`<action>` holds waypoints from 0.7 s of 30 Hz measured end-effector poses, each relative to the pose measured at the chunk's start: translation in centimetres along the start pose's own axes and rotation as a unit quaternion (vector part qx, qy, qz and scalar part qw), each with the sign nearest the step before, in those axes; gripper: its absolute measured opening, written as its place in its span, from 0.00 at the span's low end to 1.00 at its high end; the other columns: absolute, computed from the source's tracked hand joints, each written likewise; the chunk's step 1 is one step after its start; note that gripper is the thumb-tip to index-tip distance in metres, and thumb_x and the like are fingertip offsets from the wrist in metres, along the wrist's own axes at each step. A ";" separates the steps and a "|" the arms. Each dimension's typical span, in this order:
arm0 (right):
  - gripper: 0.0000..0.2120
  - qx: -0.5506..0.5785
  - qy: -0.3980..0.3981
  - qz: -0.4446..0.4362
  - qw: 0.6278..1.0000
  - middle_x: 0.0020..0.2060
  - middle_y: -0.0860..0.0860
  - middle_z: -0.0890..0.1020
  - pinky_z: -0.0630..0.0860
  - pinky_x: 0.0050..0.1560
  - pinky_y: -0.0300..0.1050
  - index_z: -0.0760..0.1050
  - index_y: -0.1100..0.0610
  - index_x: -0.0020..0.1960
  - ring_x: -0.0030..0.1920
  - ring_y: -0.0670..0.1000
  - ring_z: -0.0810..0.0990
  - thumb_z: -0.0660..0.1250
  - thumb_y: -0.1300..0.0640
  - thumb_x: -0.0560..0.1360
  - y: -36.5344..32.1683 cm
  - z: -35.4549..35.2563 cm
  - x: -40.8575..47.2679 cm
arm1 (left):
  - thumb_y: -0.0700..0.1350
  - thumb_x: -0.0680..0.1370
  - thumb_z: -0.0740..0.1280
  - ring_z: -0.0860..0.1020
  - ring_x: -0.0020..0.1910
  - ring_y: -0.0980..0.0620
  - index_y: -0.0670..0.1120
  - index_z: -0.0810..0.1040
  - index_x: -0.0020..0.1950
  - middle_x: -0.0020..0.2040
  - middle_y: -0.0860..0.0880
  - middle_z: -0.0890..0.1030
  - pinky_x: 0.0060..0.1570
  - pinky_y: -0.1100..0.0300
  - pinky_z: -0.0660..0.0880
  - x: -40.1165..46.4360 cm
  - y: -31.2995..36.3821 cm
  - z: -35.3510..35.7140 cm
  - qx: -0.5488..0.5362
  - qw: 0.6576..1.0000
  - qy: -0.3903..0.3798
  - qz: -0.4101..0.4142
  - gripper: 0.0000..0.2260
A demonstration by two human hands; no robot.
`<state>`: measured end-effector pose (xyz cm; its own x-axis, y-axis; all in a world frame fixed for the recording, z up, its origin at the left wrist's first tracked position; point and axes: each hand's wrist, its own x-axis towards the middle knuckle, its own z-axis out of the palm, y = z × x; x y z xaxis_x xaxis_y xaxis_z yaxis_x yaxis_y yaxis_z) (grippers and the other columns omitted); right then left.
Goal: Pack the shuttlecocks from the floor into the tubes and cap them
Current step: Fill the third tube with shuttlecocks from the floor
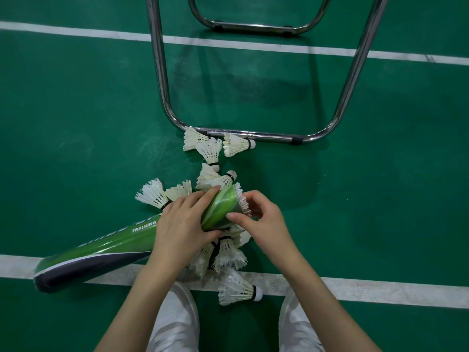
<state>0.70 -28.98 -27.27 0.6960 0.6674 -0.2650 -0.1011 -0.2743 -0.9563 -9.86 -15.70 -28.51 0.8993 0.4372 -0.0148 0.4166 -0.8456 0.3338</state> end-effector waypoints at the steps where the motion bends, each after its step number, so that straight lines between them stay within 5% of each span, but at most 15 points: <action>1: 0.08 0.000 0.002 0.004 1.000 0.41 0.51 0.81 0.76 0.49 0.47 0.76 0.52 0.45 0.45 0.53 0.79 0.73 0.61 0.69 0.1 0.0 0.0 | 0.58 0.61 0.76 0.76 0.54 0.46 0.54 0.66 0.70 0.58 0.50 0.77 0.50 0.50 0.72 -0.1 0.0 0.1 0.001 1.000 0.000 0.001 0.40; 12: 0.08 0.085 -0.081 0.038 0.992 0.43 0.52 0.83 0.78 0.50 0.38 0.71 0.57 0.53 0.45 0.47 0.82 0.64 0.66 0.76 0.3 0.1 -0.2 | 0.57 0.62 0.76 0.76 0.53 0.46 0.54 0.65 0.70 0.58 0.51 0.77 0.50 0.51 0.72 -0.3 0.3 0.1 0.003 1.000 -0.004 0.007 0.40; 21: 0.06 0.055 -0.083 0.020 0.995 0.47 0.52 0.82 0.77 0.54 0.42 0.75 0.57 0.53 0.50 0.49 0.80 0.65 0.63 0.76 0.9 -0.3 0.3 | 0.57 0.61 0.77 0.76 0.54 0.46 0.55 0.65 0.71 0.58 0.50 0.77 0.52 0.50 0.71 -0.6 -0.5 0.0 0.006 1.000 -0.005 0.001 0.41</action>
<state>1.05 -29.24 -28.18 0.5640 0.7651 -0.3107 -0.2092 -0.2316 -0.9501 -10.56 -15.55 -28.71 0.9011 0.4330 -0.0229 0.4166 -0.8500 0.3224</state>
